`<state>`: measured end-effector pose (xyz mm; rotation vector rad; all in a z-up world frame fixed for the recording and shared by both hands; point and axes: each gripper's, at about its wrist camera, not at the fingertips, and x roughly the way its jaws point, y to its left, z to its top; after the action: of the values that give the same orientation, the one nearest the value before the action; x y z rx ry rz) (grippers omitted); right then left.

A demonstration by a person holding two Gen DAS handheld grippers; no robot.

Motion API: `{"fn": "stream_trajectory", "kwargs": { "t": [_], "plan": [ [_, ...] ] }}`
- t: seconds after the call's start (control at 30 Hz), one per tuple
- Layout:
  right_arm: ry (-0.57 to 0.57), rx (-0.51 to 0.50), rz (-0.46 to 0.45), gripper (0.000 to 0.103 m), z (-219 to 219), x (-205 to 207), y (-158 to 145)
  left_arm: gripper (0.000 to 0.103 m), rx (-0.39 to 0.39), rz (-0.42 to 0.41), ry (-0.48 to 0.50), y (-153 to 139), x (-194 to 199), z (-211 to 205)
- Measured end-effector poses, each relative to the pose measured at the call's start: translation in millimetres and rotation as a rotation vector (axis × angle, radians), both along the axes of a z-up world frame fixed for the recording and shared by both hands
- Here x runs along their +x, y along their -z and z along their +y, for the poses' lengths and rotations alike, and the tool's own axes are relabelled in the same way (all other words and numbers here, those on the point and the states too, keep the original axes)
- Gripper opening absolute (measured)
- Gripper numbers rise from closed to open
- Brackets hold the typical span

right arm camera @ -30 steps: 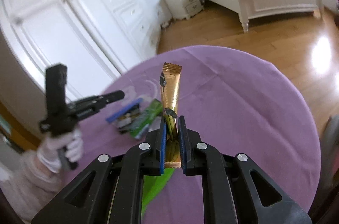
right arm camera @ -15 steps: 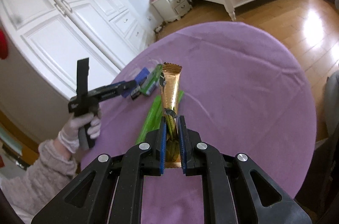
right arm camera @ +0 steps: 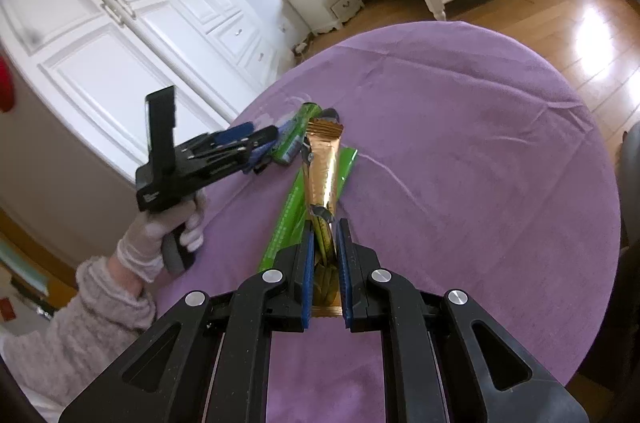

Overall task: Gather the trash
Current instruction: 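Carry the packet and wrapper over the black bin and open both tools to drop them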

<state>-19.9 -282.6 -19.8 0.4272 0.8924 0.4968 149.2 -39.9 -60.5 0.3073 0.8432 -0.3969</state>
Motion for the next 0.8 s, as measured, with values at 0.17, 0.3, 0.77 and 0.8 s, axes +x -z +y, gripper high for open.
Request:
{"fn": "stream_trajectory", "kwargs": {
  "t": [0.17,0.3,0.77,0.8],
  "plan": [
    [-0.002,0.006,0.000,0.012,0.4,-4.8,1.7,0.020,-0.120,0.065,-0.075,-2.4,10.7,18.3],
    [-0.003,0.010,-0.007,0.012,-0.1,-7.2,0.2,0.016,-0.168,0.072,-0.096,-3.2,-0.4,29.8],
    [0.178,0.104,-0.060,0.012,-69.5,-38.9,-6.8,0.016,-0.414,0.055,0.096,-63.5,-71.9,-51.2],
    [0.199,0.111,-0.065,0.012,-78.3,-43.2,-7.0,0.016,-0.422,0.057,0.124,-66.1,-74.7,-65.0]
  ]
}}
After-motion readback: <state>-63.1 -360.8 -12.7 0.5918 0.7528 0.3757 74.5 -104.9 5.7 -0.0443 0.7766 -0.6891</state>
